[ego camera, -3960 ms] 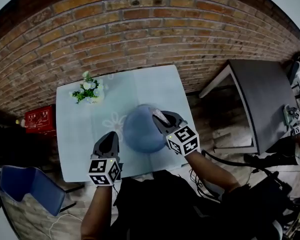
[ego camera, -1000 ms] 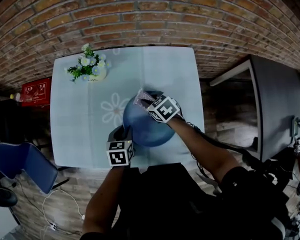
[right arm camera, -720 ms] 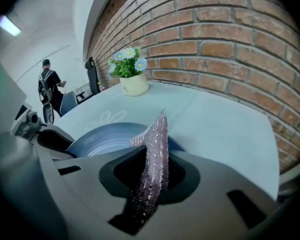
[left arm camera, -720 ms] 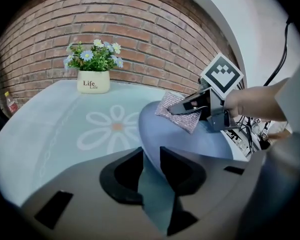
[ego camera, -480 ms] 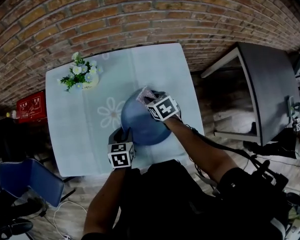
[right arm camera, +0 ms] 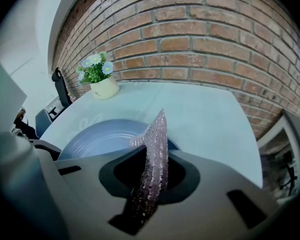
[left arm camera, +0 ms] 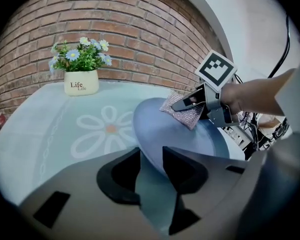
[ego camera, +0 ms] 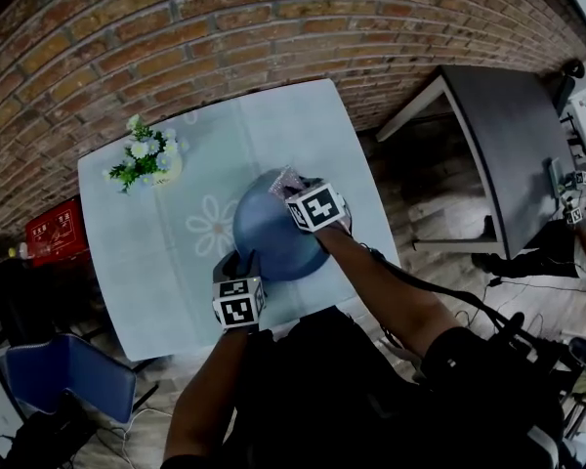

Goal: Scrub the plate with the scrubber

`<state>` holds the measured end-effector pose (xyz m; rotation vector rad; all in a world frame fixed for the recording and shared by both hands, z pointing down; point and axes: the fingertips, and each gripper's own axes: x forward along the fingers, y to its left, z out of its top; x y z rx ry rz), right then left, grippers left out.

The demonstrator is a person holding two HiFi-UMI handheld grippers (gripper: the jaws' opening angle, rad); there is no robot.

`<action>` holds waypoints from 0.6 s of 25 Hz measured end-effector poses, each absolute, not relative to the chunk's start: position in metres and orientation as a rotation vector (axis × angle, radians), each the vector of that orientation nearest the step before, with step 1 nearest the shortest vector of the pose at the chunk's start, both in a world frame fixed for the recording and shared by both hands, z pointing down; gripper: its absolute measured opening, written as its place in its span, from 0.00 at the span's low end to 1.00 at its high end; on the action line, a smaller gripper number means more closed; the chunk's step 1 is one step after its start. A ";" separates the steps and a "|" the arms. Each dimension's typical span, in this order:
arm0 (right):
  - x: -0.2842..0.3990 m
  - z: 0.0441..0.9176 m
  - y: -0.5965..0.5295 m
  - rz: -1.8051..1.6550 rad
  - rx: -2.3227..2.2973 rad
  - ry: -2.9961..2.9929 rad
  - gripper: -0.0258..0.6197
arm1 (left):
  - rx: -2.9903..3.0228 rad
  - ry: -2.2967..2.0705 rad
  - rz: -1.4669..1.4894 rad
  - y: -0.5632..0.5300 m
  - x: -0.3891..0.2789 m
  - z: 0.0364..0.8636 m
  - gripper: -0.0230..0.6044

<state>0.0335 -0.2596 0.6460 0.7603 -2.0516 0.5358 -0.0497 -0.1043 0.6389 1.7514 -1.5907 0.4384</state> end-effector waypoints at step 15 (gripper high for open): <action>0.086 0.646 -0.255 0.677 1.072 -1.862 0.15 | 1.825 -1.472 0.433 -0.105 -0.046 0.641 0.31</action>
